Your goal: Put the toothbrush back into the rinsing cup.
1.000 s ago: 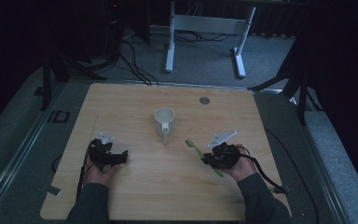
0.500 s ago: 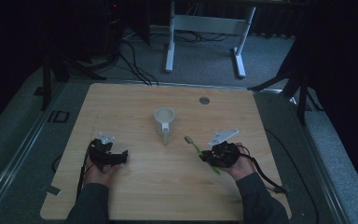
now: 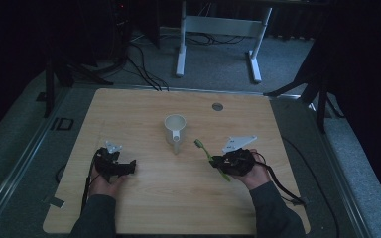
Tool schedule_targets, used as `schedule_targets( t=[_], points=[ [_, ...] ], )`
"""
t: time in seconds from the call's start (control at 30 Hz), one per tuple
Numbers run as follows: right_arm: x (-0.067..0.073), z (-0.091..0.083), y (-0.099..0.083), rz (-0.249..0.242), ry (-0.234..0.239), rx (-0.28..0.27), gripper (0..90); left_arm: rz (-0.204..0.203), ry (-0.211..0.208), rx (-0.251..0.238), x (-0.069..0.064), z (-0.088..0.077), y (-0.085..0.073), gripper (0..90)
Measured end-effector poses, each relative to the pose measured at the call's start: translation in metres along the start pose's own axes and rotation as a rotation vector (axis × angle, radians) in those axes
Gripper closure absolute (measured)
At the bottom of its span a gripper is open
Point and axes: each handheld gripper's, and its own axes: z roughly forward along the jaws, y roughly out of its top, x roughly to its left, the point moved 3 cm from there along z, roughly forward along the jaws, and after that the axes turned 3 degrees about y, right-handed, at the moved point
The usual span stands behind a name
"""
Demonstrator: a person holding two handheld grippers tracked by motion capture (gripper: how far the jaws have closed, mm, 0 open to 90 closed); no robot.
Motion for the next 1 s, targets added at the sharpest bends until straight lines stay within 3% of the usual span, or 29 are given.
schedule_targets(
  t=[0.47,0.57,1.0],
  points=[
    [-0.002,-0.001,0.008,0.010,0.017,-0.084,78.4,-0.001,0.000,-0.001,0.000,0.000,0.000,3.5],
    [-0.003,-0.003,0.010,0.023,0.041,-0.115,78.4,-0.001,0.000,-0.001,0.000,0.000,0.000,3.5],
    [0.002,-0.003,0.032,-0.008,0.037,-0.181,78.4,0.001,0.000,0.001,0.000,0.000,0.000,3.5]
  ],
)
